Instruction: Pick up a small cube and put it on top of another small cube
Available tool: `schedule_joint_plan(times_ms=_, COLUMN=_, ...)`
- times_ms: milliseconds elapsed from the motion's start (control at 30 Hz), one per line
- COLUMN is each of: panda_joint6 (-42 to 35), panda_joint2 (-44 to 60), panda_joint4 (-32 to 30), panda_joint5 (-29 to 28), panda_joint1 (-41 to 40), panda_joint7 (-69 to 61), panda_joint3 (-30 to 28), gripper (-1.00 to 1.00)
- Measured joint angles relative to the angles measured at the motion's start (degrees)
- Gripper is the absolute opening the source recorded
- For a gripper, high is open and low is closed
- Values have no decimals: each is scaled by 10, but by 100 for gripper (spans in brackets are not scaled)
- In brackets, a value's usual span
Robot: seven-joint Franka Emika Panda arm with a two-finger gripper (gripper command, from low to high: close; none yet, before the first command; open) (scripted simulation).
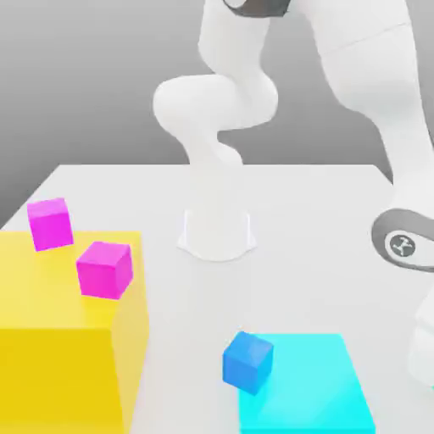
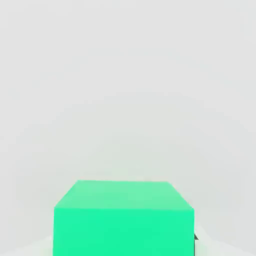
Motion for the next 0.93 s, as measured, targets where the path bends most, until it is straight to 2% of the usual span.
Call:
schedule_joint_plan(times_ms=67, panda_joint6=-31, panda_joint2=-40, panda_joint4=-8, panda_joint5=24, panda_joint1=-19, panda_joint7=-10, panda_joint3=5, gripper=-100)
schedule_joint_plan(times_ms=333, panda_joint6=-165, panda_joint2=-191, panda_joint4=-21, panda_joint5=81, panda_joint1=-133, panda_joint7=32, panda_joint3=-97, gripper=-100)
schedule_joint_plan(times_ms=467, panda_joint6=-238, panda_joint2=-277, panda_joint4=-27, panda_joint5=120, panda_joint1=-246, panda_joint7=53, panda_joint3=-141, gripper=-100)
schedule_joint_plan(times_ms=667, panda_joint6=-339, panda_joint2=-403, panda_joint4=-37, panda_joint5=188, panda_joint1=-316, panda_joint7=74, panda_joint3=-210, gripper=-100)
schedule_joint_plan(times_ms=800, panda_joint6=-284, panda_joint2=-394, panda_joint4=-81, panda_joint5=200, panda_joint1=-330, panda_joint7=76, panda_joint3=-225, gripper=-100)
schedule_joint_plan(times_ms=833, panda_joint6=-266, panda_joint2=-387, panda_joint4=-91, panda_joint5=201, panda_joint1=-331, panda_joint7=76, panda_joint3=-226, gripper=100)
schedule_joint_plan(times_ms=933, panda_joint6=-266, panda_joint2=-387, panda_joint4=-91, panda_joint5=201, panda_joint1=-331, panda_joint7=76, panda_joint3=-226, gripper=100)
